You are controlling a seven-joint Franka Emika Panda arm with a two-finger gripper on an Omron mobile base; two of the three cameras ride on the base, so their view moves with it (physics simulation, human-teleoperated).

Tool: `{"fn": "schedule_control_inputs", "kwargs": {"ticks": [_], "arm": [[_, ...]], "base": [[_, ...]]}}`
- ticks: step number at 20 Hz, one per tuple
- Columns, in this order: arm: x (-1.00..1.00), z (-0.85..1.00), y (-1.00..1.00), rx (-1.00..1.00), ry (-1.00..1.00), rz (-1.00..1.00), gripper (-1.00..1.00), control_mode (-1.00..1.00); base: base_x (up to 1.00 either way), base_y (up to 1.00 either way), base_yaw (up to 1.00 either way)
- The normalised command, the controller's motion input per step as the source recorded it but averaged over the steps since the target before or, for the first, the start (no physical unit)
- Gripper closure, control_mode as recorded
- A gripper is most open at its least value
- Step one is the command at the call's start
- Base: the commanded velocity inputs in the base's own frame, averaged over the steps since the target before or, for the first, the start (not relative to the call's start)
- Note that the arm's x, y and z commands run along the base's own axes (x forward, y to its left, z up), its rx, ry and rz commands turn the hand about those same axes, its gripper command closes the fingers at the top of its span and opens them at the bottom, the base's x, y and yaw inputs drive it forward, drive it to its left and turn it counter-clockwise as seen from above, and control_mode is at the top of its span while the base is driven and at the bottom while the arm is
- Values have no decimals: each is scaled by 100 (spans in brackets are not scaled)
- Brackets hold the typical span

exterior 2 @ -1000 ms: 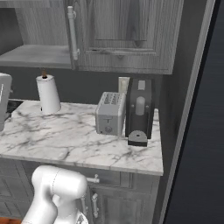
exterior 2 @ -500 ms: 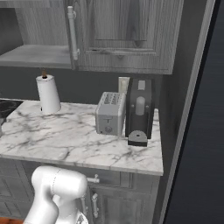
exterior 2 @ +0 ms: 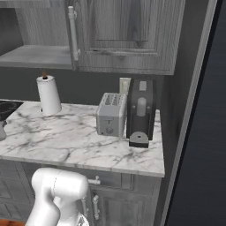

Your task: Close all open cabinet doors.

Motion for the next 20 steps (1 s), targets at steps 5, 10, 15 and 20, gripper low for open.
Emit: {"fn": "schedule_control_inputs", "kwargs": {"ticks": [5, 10, 15, 20], "arm": [[-9, -19, 0, -11, 0, 10, -100, -100], [-30, -30, 29, -21, 0, 8, -100, -100], [-24, -9, 20, -18, 0, 10, -100, -100], [-22, -6, 19, -20, 0, 11, -100, -100]], "base": [[0, 0, 0], [0, 0, 0], [0, 0, 0], [0, 0, 0]]}}
